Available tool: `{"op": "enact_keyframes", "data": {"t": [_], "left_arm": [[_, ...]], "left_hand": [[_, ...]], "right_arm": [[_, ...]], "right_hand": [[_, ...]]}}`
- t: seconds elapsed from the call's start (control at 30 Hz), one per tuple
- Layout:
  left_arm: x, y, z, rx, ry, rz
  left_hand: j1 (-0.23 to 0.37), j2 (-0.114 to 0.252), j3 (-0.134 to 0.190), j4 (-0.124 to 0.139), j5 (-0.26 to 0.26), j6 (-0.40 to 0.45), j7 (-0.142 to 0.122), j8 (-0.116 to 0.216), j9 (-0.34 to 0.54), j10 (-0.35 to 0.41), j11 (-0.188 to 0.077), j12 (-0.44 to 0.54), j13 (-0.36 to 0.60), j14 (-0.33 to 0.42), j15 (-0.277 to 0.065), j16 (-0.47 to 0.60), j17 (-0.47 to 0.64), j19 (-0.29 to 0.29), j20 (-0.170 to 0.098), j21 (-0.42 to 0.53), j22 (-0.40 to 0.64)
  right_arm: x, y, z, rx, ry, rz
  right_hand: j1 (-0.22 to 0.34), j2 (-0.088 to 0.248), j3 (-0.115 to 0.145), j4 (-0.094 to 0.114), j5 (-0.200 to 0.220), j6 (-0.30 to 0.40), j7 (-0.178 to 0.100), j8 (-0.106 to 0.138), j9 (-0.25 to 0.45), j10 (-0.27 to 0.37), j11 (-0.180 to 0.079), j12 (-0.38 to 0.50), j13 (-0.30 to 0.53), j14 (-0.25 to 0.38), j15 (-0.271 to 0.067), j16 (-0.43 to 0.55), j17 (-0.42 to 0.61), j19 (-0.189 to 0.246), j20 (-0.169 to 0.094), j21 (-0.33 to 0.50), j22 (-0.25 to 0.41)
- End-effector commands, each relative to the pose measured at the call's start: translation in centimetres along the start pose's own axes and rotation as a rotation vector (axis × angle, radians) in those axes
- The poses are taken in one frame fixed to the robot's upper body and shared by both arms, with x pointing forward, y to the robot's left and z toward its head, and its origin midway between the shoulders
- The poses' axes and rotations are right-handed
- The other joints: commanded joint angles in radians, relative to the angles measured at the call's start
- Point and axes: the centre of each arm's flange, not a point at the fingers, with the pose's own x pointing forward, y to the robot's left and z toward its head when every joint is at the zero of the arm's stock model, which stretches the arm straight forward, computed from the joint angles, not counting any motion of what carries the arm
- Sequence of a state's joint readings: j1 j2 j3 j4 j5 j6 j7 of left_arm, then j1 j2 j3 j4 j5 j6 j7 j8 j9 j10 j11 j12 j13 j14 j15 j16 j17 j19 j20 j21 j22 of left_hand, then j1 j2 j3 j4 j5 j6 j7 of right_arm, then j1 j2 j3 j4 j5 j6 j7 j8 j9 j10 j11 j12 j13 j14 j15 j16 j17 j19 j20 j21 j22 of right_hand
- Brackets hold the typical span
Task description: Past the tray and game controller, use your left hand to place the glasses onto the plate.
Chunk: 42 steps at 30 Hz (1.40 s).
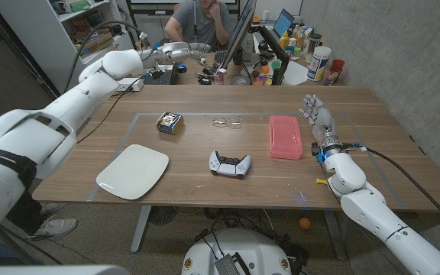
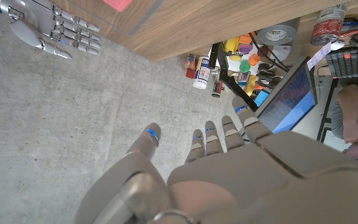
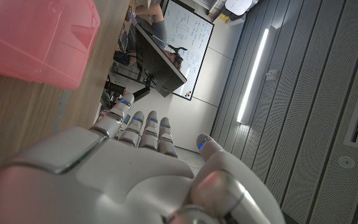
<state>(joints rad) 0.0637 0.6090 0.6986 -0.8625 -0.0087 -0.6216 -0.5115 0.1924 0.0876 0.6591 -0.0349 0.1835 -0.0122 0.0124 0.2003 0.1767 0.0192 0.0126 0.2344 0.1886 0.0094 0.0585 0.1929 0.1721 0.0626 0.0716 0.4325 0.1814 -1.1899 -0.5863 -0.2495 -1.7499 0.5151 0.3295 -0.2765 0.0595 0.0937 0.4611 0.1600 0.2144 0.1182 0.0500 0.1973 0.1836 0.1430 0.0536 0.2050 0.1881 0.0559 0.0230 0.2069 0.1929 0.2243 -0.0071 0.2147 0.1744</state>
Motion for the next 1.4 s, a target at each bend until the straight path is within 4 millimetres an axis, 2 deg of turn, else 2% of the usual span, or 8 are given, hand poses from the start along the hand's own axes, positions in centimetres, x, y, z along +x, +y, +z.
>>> {"op": "enact_keyframes", "data": {"t": [0.03, 0.2, 0.63, 0.93, 1.13, 1.4], "left_arm": [[2.0, 0.4, 2.2, 0.075, -0.044, -0.088], [2.2, 0.7, 3.3, 0.11, -0.057, -0.104], [3.2, 0.8, 6.2, 0.266, -0.058, -0.208], [3.4, 0.8, 7.5, 0.376, -0.037, -0.253], [3.6, 0.8, 8.4, 0.469, -0.029, -0.262], [3.5, 1.1, 9.3, 0.553, -0.027, -0.254]], "left_hand": [[0.015, -0.003, 0.0, -0.016, -0.001, 0.009, 0.0, 0.0, 0.003, 0.001, -0.012, -0.003, 0.001, -0.002, -0.005, 0.0, 0.0, 0.007, -0.003, -0.002, 0.0], [0.021, -0.028, -0.013, -0.036, -0.004, 0.001, -0.013, -0.006, 0.003, 0.002, -0.016, -0.009, 0.002, -0.001, -0.014, -0.001, 0.0, 0.014, -0.018, -0.005, 0.0], [0.046, -0.062, -0.026, -0.076, -0.001, -0.001, -0.026, -0.008, 0.003, 0.001, -0.034, -0.018, 0.002, 0.006, -0.028, 0.001, 0.001, 0.034, -0.033, -0.01, -0.002], [0.055, -0.111, -0.05, -0.103, 0.002, -0.003, -0.028, -0.009, 0.003, -0.007, -0.035, -0.027, 0.002, 0.002, -0.032, -0.001, 0.002, 0.035, -0.03, -0.02, -0.002], [0.067, -0.125, -0.056, -0.114, 0.007, 0.012, -0.034, -0.004, 0.003, -0.007, -0.041, -0.028, 0.003, 0.003, -0.036, 0.0, 0.003, 0.043, -0.031, -0.022, -0.002], [0.12, -0.171, -0.071, -0.14, 0.023, 0.058, -0.053, 0.011, 0.003, 0.02, -0.053, -0.024, 0.003, 0.028, -0.044, 0.007, 0.003, 0.064, -0.02, -0.031, -0.002]], "right_arm": [[-1.0, -0.3, 0.4, -0.011, -0.008, -0.02], [-1.2, -0.5, 0.2, -0.008, -0.011, -0.02], [-2.3, -0.7, -0.3, 0.008, -0.021, -0.041], [-3.1, -0.8, -0.5, 0.016, -0.034, -0.049], [-3.2, -0.8, -0.5, 0.015, -0.044, -0.044], [-3.3, -0.9, -0.9, 0.029, -0.064, -0.05]], "right_hand": [[-0.01, 0.035, -0.003, -0.003, -0.002, 0.002, 0.008, 0.001, 0.002, 0.006, 0.003, -0.001, 0.003, 0.004, 0.001, -0.001, 0.002, 0.004, 0.005, -0.002, 0.004], [-0.011, 0.034, -0.004, -0.004, -0.002, 0.001, 0.009, 0.0, 0.002, 0.005, 0.002, -0.002, 0.004, 0.004, 0.0, -0.002, 0.001, 0.003, 0.005, -0.003, 0.004], [-0.013, 0.035, -0.004, -0.003, -0.002, 0.002, 0.01, -0.001, 0.002, 0.007, 0.005, -0.003, 0.004, 0.004, 0.0, -0.004, 0.001, 0.002, 0.004, -0.004, 0.004], [-0.013, 0.035, -0.004, -0.004, -0.002, 0.003, 0.01, -0.001, 0.002, 0.008, 0.005, -0.003, 0.004, 0.005, 0.001, -0.004, 0.001, 0.003, 0.007, -0.005, 0.004], [-0.012, 0.032, -0.004, -0.007, -0.002, 0.004, 0.011, -0.001, 0.002, 0.009, 0.005, -0.003, 0.004, 0.006, 0.001, -0.005, 0.0, 0.004, 0.008, -0.005, 0.004], [-0.013, 0.027, -0.007, -0.008, -0.002, 0.015, 0.011, 0.003, 0.002, 0.023, 0.008, 0.001, 0.004, 0.016, 0.004, -0.003, -0.001, 0.007, 0.01, -0.004, 0.004]]}}
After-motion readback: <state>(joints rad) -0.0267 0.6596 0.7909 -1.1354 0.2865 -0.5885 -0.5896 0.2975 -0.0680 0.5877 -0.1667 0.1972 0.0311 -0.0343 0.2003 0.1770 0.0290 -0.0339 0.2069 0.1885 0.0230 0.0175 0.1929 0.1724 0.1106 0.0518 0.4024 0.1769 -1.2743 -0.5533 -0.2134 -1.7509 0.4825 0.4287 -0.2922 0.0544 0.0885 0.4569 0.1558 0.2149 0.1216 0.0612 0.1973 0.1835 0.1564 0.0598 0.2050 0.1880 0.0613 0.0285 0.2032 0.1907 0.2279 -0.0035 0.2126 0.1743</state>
